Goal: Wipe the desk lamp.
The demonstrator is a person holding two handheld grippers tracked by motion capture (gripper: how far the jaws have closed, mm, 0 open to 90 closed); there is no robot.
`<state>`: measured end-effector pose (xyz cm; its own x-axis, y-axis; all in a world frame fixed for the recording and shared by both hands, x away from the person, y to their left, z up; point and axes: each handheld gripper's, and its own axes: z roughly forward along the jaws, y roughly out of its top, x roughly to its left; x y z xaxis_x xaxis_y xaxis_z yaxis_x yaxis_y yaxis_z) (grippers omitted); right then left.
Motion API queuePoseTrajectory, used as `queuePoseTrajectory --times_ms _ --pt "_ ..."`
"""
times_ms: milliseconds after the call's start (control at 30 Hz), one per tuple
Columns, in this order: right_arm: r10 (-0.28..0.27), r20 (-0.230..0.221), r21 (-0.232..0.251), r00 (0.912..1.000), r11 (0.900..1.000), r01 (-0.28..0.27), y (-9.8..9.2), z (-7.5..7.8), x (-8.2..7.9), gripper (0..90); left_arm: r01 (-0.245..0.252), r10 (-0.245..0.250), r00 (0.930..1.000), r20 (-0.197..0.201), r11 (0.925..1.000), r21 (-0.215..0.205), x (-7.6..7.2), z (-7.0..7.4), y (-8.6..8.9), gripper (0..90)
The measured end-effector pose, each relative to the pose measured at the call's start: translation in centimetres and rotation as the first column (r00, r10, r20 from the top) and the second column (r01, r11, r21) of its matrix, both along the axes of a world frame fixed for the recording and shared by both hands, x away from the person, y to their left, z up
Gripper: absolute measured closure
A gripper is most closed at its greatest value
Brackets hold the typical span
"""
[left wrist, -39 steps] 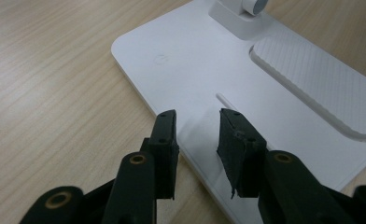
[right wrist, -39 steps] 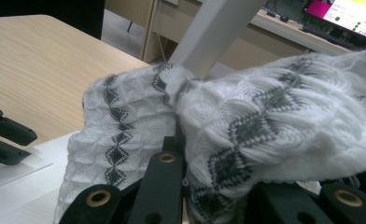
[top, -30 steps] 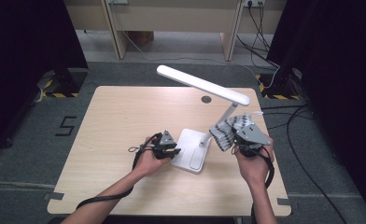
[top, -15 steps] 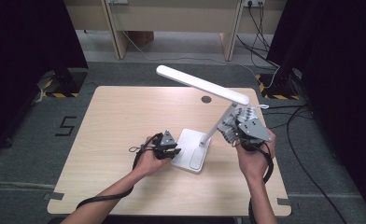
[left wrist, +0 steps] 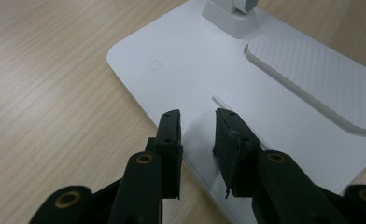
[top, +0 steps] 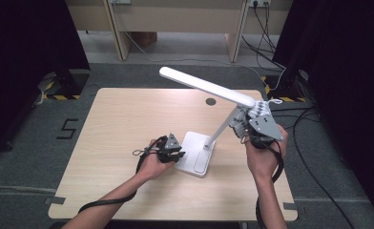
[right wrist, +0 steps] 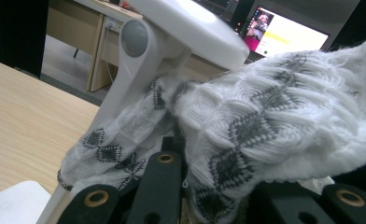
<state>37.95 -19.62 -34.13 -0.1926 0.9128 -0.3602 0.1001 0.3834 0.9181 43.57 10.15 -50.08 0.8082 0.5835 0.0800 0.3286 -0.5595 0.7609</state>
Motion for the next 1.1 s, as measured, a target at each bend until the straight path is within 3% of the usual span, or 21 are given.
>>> queuePoseTrajectory --times_ms 233,467,667,1100 --pt "-0.005 0.022 0.019 0.9997 1.000 0.005 -0.1 0.5 -0.3 82.4 0.001 -0.001 1.0000 0.001 1.0000 0.003 0.0 0.0 0.0 70.3" --pt "-0.002 0.027 0.068 0.9996 0.998 0.000 -0.3 0.4 -0.3 82.4 0.002 -0.002 1.0000 0.002 1.0000 0.004 0.0 0.0 0.0 70.4" --pt "0.006 0.014 0.055 0.9999 0.998 -0.007 -0.2 0.2 -0.1 82.4 0.003 -0.003 1.0000 0.004 1.0000 0.008 0.0 0.0 -0.1 70.6" --pt "0.016 -0.050 0.061 0.9986 0.998 -0.013 0.3 -2.7 1.2 82.4 0.004 -0.004 1.0000 0.008 0.9999 0.013 -0.1 0.0 -0.1 70.8"
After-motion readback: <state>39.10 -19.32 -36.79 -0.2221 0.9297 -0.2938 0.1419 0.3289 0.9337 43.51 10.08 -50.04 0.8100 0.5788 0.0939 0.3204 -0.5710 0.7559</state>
